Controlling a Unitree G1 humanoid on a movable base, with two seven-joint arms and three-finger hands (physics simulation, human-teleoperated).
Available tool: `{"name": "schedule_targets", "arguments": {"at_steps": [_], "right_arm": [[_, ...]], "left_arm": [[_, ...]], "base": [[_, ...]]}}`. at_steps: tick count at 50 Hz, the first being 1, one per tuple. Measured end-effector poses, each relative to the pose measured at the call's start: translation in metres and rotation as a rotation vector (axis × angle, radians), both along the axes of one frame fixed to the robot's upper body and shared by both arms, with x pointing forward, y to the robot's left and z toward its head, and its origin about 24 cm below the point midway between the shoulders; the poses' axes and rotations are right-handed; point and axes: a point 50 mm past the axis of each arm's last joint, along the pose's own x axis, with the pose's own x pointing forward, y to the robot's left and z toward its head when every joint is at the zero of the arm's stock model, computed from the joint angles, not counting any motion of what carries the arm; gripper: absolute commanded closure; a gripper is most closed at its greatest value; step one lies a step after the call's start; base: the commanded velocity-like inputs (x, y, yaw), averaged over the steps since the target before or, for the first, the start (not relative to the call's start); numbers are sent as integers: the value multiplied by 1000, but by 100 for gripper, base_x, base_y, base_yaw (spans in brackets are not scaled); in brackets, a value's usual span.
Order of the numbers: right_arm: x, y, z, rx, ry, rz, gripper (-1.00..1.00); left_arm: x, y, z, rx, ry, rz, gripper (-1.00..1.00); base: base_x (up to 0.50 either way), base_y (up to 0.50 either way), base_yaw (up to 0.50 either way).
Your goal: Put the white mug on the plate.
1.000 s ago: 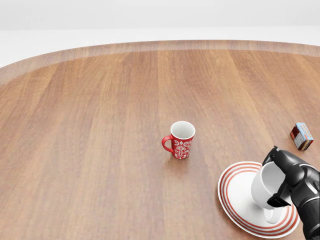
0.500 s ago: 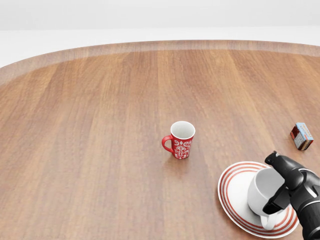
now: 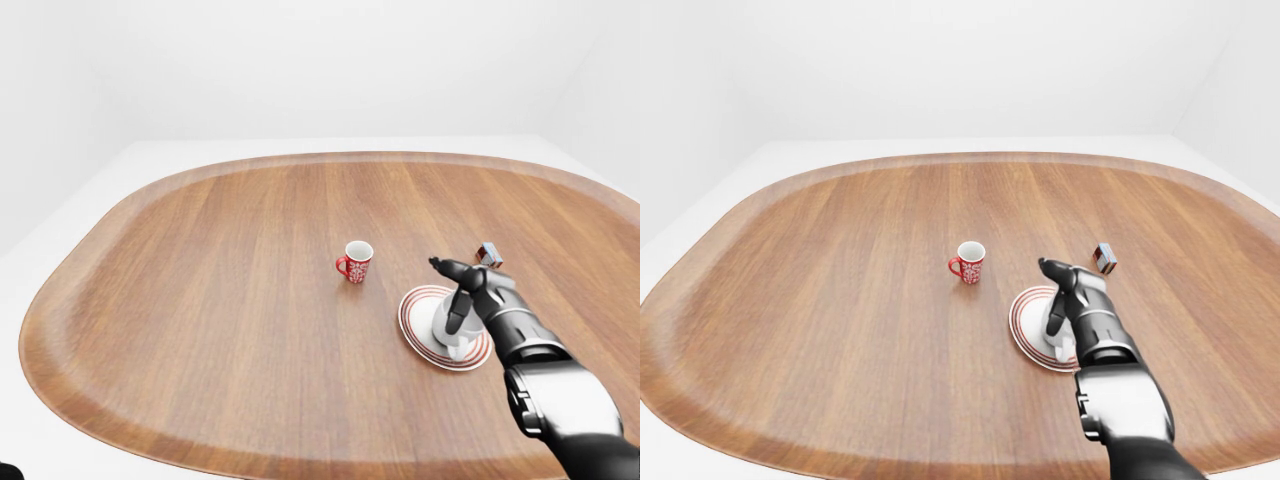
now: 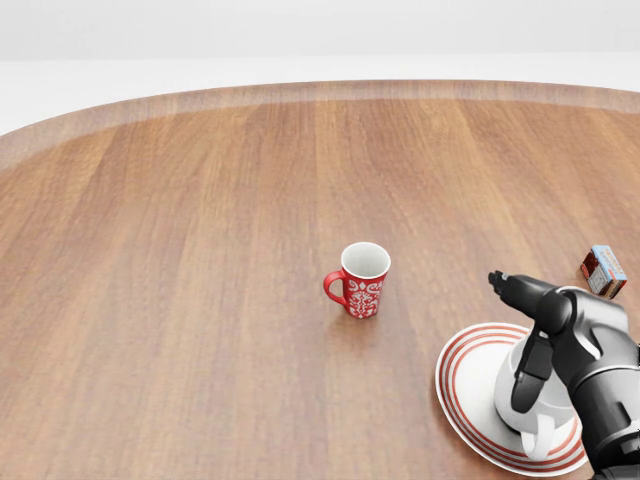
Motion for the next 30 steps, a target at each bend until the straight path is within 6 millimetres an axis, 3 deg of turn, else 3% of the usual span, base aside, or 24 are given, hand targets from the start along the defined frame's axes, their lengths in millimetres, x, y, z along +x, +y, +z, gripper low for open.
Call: {"name": "schedule_targets", "arguments": {"at_steps": [6, 8, 12, 17, 22, 30], "right_arm": [[1, 13, 27, -186, 93, 187, -100], [0, 14, 40, -289, 37, 206, -100], [-1, 19, 76, -469, -121, 212, -100], [-9, 34, 140, -627, -394, 166, -100], [-29, 52, 195, -697, -654, 100, -100], [-64, 67, 259, -747, -942, 13, -100]], "left_arm": [[0, 0, 0, 1, -1, 0, -100], [0, 0, 0, 1, -1, 0, -100], [0, -1, 0, 3, -2, 0, -100], [-1, -1, 0, 4, -3, 0, -100], [-1, -1, 1, 6, -4, 0, -100], [-2, -1, 1, 7, -5, 0, -100]], "base": [[0, 0, 0], [0, 0, 0], [0, 0, 0], [0, 0, 0], [0, 0, 0], [0, 0, 0]]}}
